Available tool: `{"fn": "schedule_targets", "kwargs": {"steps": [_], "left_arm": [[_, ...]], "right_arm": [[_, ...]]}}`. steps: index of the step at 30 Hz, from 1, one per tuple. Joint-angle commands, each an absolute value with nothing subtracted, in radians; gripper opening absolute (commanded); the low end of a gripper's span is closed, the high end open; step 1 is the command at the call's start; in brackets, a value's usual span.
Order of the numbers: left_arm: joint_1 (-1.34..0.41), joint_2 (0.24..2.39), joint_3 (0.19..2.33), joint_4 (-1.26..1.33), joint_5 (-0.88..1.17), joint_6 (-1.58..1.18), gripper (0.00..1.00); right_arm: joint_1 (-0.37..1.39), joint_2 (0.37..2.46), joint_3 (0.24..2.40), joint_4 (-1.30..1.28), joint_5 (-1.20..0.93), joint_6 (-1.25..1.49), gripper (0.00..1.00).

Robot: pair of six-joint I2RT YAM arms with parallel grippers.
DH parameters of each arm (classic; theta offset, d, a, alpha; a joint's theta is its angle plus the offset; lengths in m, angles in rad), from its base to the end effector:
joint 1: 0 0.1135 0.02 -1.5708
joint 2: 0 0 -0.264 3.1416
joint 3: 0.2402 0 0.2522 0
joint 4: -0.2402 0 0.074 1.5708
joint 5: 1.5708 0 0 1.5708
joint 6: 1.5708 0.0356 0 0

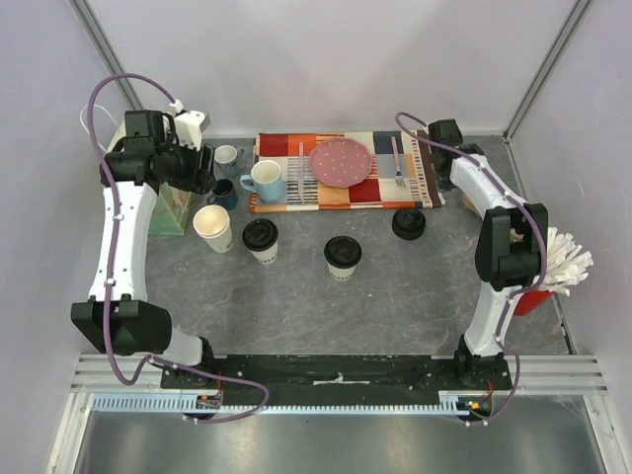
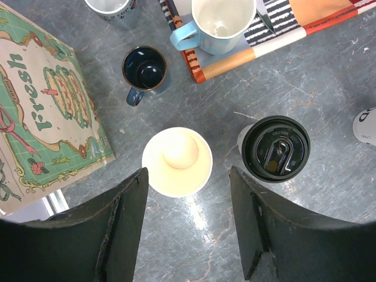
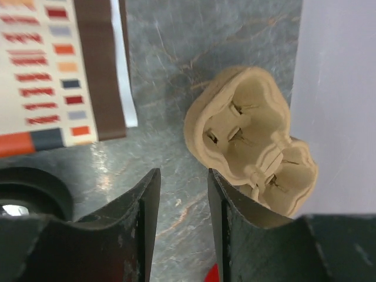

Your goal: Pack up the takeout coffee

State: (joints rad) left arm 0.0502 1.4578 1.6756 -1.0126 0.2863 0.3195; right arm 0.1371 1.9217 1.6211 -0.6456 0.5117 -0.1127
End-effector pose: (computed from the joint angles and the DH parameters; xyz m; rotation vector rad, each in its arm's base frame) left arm 0.2923 0.0046 0.4101 0.4481 2.2866 -0.1548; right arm 0.4223 0.0407 0.2610 -0.0996 2.4503 -0.6296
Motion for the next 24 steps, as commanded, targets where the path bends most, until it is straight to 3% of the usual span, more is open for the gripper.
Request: {"fn": "schedule_targets", "kwargs": {"steps": [1,3,7,11,19,24], "left_arm": [[0.052,1.474,1.713,-1.023,0.287,0.319,0.64],[0.051,1.479,1.713,-1.028,0.290,0.324,0.64],[0.052,1.496,1.724,-1.031,0.295,0.328,0.64],[0.051,1.512,1.733,-1.032,0.296,0.331,0.63],[0.052,1.522,1.735,-1.031,0.298,0.336,0.63],[0.051,1.522,1.736,-1.031,0.298,0.339,0.62]], "right_arm": [[0.049,1.966,1.657,-0.703,0.413,-0.215,0.48],[0.028,1.986,1.660,-0.704,0.390,-0.219,0.55],[0.005,2.013,1.693,-0.706,0.344,-0.232,0.57],[-0.023,2.034,1.704,-0.715,0.316,-0.256,0.51],[-0.049,2.063,1.726,-0.738,0.337,-0.256,0.48],[-0.055,2.080,1.743,-0.753,0.308,-0.259,0.34]]}}
